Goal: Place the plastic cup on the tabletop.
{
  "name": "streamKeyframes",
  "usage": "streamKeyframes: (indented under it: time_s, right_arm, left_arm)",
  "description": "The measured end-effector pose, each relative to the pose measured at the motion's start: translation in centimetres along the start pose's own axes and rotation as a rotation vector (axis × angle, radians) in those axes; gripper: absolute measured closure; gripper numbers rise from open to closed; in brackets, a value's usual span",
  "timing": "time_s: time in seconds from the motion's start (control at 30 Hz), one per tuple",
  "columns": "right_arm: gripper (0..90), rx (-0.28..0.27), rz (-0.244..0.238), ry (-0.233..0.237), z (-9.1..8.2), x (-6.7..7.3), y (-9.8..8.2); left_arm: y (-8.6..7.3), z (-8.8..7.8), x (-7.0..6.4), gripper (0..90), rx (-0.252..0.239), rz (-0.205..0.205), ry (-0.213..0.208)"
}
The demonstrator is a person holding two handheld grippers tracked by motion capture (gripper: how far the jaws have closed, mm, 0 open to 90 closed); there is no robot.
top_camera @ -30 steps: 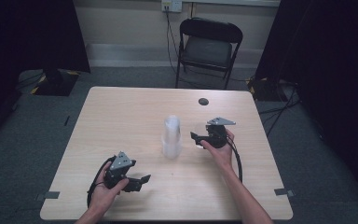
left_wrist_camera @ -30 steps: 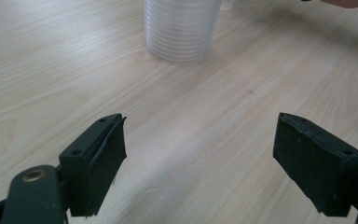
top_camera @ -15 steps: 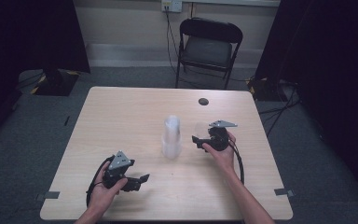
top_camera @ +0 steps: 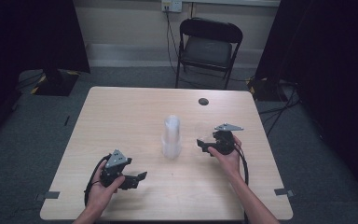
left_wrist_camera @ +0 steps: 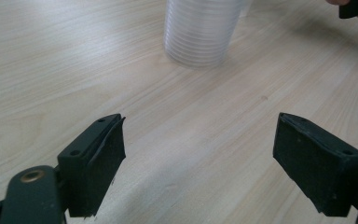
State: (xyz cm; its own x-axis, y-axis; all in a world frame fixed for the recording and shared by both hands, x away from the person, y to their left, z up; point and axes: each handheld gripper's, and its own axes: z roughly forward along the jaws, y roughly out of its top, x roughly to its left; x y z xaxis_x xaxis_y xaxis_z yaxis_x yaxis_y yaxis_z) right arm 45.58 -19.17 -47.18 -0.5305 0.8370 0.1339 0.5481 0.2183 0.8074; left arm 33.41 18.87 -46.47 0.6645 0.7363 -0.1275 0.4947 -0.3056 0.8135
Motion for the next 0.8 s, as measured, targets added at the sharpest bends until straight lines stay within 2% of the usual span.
streamKeyframes:
  time_s: [0.33, 0.53, 0.63, 0.7, 0.8]
  right_arm:
    - [14.7, -0.006, -0.003, -0.001, -2.5, -0.5, -0.3]
    - [15.2, -0.029, -0.002, -0.005, -4.7, -0.2, -0.7]
    - [15.9, -0.023, 0.000, -0.003, -5.5, 0.0, -1.0]
    - [18.9, -0.037, -0.009, -0.001, -6.2, 0.2, -1.2]
    - [18.1, -0.048, -0.021, 0.005, -7.4, 0.7, -1.3]
  left_arm:
    - [0.0, -0.2, 0.3, 16.5, -0.003, -0.007, 0.018]
    - [0.0, -0.3, 0.4, 16.5, -0.003, -0.013, 0.021]
    - [-0.1, -0.3, 0.4, 16.5, -0.004, -0.018, 0.021]
    - [-0.1, -0.4, 0.4, 16.5, -0.006, -0.020, 0.027]
    - [0.0, -0.5, 0.1, 16.7, 0.000, -0.023, 0.030]
